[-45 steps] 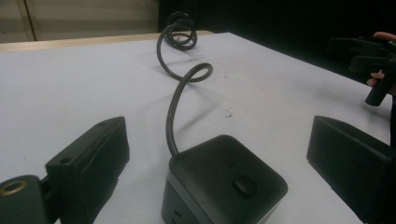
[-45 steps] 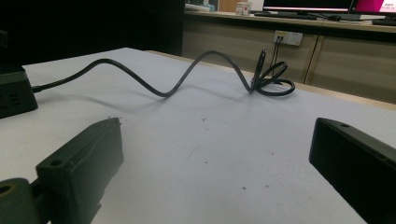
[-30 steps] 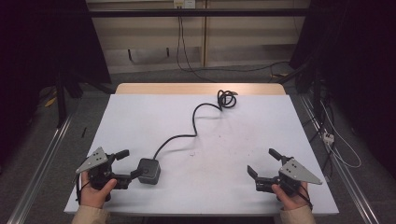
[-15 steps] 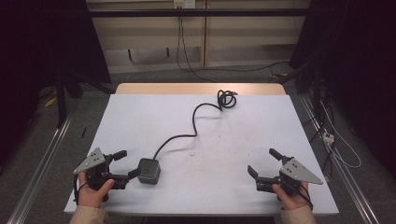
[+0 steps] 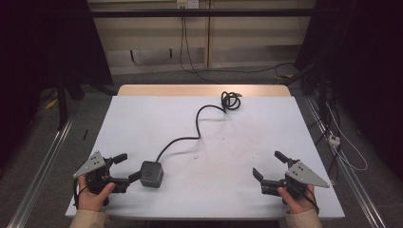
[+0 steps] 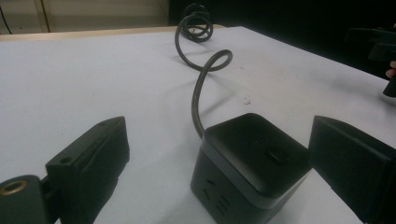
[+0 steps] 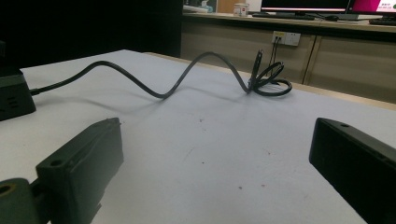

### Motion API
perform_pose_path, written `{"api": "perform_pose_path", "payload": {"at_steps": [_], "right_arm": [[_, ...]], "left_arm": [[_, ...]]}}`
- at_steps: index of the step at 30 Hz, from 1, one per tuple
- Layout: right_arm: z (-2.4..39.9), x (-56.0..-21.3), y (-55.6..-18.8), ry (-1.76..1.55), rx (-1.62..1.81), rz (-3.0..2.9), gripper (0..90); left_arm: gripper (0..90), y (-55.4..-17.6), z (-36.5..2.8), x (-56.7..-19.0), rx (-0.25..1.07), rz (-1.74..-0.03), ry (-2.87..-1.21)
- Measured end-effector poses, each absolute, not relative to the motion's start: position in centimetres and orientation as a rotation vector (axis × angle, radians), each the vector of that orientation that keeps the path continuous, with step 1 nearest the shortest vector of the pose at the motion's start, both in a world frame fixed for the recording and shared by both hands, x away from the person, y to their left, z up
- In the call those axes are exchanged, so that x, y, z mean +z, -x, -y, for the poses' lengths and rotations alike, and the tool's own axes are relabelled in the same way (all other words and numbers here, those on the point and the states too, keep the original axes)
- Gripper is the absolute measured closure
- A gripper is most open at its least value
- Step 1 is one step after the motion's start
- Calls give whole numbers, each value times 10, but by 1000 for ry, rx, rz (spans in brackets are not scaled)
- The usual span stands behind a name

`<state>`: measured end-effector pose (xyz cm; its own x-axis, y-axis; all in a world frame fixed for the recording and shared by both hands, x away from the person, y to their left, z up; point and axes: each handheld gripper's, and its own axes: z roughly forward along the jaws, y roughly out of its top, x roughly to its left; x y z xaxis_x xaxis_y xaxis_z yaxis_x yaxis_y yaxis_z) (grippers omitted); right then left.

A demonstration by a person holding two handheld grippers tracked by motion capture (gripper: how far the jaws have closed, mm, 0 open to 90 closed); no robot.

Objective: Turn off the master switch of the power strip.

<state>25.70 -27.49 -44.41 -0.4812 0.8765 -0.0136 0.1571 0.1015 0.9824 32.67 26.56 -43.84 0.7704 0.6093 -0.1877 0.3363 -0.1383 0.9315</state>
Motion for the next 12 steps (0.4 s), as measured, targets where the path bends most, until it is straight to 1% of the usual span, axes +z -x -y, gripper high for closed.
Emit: {"api": "perform_pose_path", "payload": {"at_steps": [12], "right_arm": [[274,-446,-258,-1018,1420,-1759,25]], "left_arm": [[56,-327,-266,-440,290,-744,-1752]]}}
